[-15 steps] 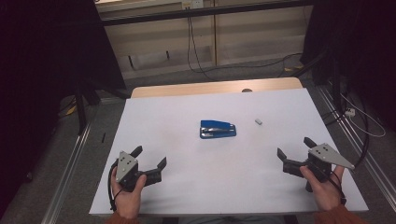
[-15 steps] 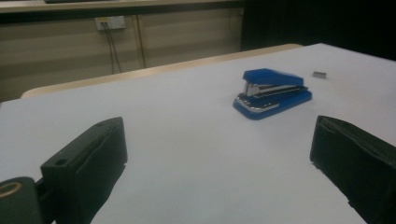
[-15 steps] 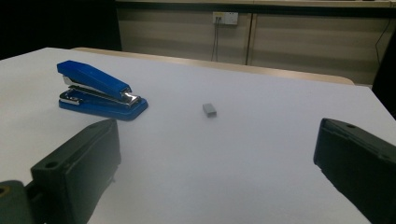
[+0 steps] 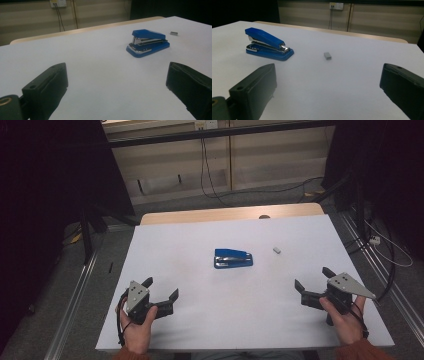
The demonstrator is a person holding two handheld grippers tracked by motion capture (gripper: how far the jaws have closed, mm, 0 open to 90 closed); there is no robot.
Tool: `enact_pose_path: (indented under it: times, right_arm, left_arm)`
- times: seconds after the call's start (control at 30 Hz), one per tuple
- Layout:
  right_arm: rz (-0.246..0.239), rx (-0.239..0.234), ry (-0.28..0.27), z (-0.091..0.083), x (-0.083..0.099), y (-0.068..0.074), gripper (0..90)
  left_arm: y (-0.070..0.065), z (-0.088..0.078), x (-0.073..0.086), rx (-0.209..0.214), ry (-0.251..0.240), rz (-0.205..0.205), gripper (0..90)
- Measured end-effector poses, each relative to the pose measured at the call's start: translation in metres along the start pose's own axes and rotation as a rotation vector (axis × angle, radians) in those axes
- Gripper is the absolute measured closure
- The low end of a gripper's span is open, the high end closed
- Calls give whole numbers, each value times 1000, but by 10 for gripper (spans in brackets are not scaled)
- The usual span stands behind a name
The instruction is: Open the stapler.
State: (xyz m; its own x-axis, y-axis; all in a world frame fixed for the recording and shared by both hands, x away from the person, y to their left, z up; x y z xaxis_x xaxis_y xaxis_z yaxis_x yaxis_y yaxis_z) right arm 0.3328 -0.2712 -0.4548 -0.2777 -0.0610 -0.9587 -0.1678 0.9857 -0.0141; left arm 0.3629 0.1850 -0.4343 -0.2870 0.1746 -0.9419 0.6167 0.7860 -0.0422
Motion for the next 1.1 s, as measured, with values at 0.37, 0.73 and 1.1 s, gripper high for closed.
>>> enact_pose_path:
  times: [0.37, 0.73, 1.1]
  right_arm:
    - [-24, -43, -10, 0, -1, 12, 13]
    - [-19, -93, -2, 1, 0, 22, 12]
    - [-19, -108, 4, 11, -2, 32, 19]
  left_arm:
    - [-3, 8, -1, 24, 26, 4, 36]
    - [-10, 21, -1, 74, 60, 36, 49]
    - [-14, 32, -1, 111, 79, 44, 63]
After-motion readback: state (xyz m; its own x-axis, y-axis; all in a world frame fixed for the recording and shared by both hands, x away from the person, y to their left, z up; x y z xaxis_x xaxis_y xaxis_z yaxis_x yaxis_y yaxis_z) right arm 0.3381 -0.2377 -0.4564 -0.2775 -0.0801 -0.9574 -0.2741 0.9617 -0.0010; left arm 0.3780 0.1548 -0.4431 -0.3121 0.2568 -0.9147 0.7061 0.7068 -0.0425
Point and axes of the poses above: each handheld gripper's, and its own axes: z roughly forward along the jaws, x roughly out of its underside, y roughly to its left, the point moved 6 cm from there along z, roughly forward along the jaws, and after that the axes turned 6 degrees about x, right-handed, at the moved point
